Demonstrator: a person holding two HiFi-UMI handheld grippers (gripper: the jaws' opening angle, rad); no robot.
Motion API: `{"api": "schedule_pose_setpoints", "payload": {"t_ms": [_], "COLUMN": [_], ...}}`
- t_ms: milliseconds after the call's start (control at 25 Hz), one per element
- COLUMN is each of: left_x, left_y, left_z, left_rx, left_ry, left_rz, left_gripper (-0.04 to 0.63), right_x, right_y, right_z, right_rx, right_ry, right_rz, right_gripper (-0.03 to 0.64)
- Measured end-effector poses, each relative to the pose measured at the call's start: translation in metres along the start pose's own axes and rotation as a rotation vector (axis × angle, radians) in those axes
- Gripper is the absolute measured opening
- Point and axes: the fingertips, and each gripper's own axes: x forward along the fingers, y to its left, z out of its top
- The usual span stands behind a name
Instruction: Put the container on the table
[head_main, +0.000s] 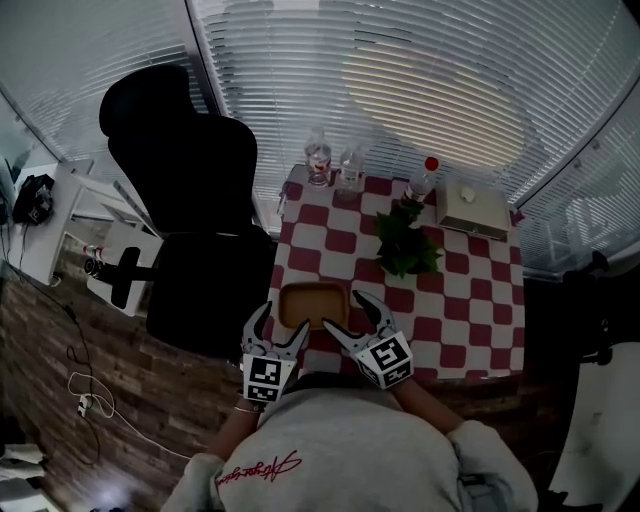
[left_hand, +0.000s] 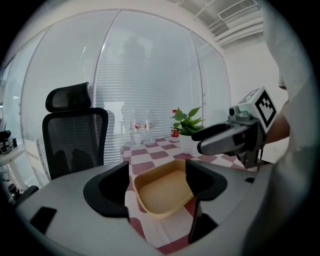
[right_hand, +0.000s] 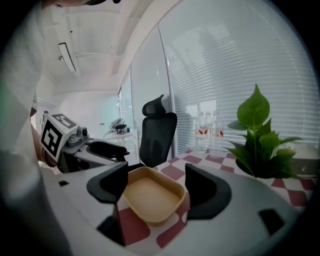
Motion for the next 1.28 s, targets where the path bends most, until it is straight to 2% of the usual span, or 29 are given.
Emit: {"api": "schedule_pose_setpoints", "payload": {"t_ms": [200, 1000, 1280], "left_x": [-0.005, -0.028, -0.039], "left_y": [0.001, -0.006, -0.006], "left_z": [0.021, 0.07, 0.089], "left_rx": [-0.004, 0.006, -0.014], "left_ry": [-0.043, -0.127, -0.175], "left_rz": [0.004, 0.006, 0.003], "left_gripper": [0.342, 0.342, 0.342], "right_x": [-0.004, -0.024, -0.035], "right_y": [0.001, 0.021, 0.023], "right_z": [0.015, 0.069, 0.087], "right_rx": [-0.018, -0.081, -0.098], "right_ry": [-0.028, -0.14, -0.181], "right_rz": [0.006, 0.032, 0.023], "right_gripper": [0.342, 0.342, 0.342]}}
